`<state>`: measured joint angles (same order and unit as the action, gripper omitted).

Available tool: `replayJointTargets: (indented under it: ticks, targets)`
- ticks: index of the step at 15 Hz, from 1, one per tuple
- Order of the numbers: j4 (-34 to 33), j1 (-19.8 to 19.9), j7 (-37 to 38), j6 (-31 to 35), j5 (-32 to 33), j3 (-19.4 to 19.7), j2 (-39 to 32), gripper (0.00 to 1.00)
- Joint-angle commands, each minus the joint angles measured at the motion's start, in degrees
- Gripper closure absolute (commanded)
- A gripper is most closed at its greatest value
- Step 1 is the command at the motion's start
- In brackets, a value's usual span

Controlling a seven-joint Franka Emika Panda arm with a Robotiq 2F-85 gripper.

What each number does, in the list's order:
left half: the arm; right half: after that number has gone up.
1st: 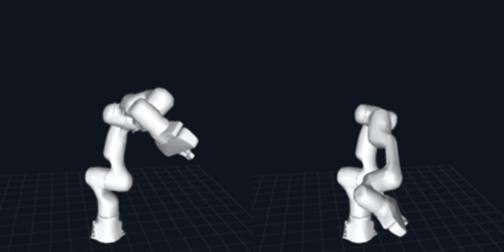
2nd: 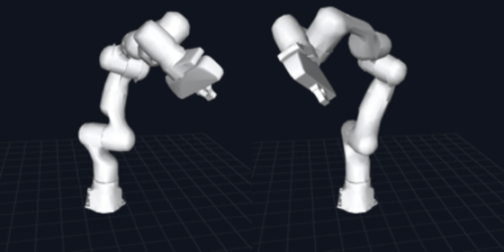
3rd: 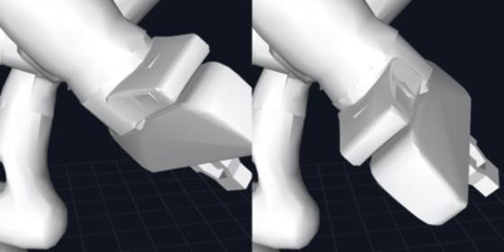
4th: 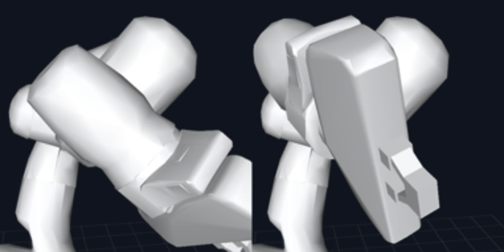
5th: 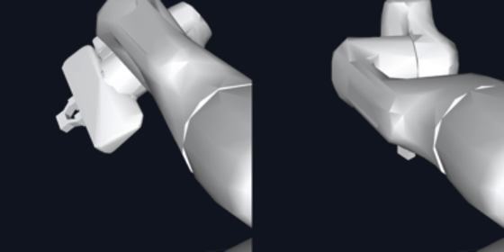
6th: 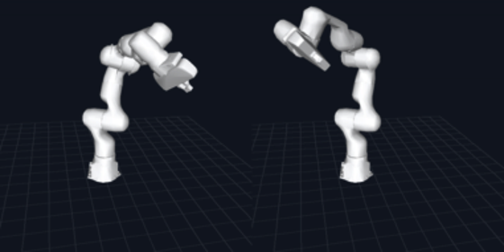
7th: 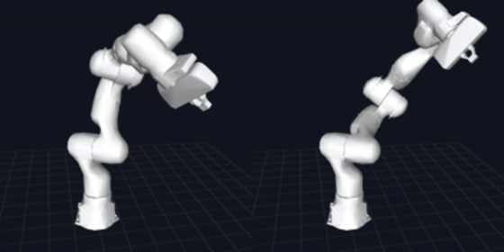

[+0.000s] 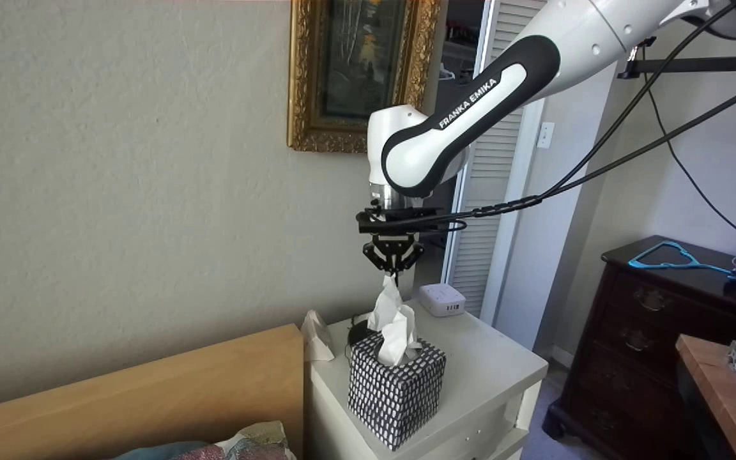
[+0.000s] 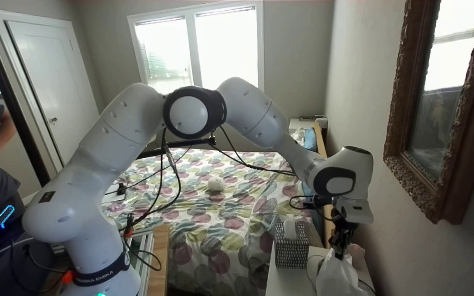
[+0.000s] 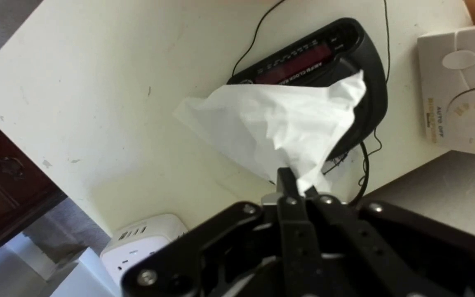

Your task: Place a single paper towel on the cabinet.

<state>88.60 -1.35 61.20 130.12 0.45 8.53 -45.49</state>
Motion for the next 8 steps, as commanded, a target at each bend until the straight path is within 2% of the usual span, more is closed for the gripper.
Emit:
replayJointTargets:
  ticks: [1,8]
  targets:
    - [-1.36,1.18,-0.27,0.09,-4.87,-1.81,-2.85,1.0]
    - [-6.66,1.83,-0.72,2.34,-8.7,-2.8,-9.51,1.0]
